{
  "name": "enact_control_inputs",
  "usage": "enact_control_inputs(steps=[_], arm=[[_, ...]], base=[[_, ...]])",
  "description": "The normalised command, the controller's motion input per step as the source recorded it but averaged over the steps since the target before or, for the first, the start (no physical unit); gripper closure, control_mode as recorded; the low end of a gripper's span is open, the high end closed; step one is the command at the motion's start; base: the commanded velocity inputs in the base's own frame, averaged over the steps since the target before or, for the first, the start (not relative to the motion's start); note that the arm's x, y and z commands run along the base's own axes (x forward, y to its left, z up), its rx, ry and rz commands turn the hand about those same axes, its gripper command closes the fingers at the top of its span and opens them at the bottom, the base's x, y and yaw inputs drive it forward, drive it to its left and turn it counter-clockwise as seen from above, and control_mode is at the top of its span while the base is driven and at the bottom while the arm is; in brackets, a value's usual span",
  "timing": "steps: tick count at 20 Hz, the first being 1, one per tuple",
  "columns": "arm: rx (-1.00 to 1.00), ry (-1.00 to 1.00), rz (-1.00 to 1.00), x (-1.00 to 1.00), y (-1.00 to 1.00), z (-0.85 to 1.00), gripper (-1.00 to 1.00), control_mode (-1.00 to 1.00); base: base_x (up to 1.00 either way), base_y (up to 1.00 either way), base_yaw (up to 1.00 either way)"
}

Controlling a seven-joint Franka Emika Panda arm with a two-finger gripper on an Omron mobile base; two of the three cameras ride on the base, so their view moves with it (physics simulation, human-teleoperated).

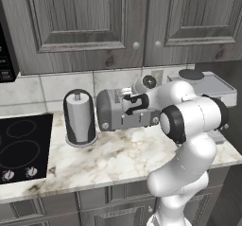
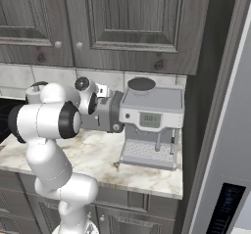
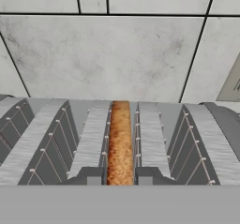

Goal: Start the toaster. Once the lever pops up, take the bread to the plate on the dining counter.

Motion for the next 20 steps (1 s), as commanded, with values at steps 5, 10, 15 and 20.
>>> enact_control_inputs(steps=[5,10,15,20], arm=[[0.0,0.0,0.0,0.0,0.0,0.0,1.0,-1.0],[0.0,0.0,0.0,0.0,0.0,0.0,1.0,-1.0],[0.0,0.0,0.0,0.0,0.0,0.0,1.0,-1.0],[0.0,0.0,0.0,0.0,0.0,0.0,1.0,-1.0]], base=[[0.0,0.0,0.0],[0.0,0.0,0.0],[0.0,0.0,0.0],[0.0,0.0,0.0]])
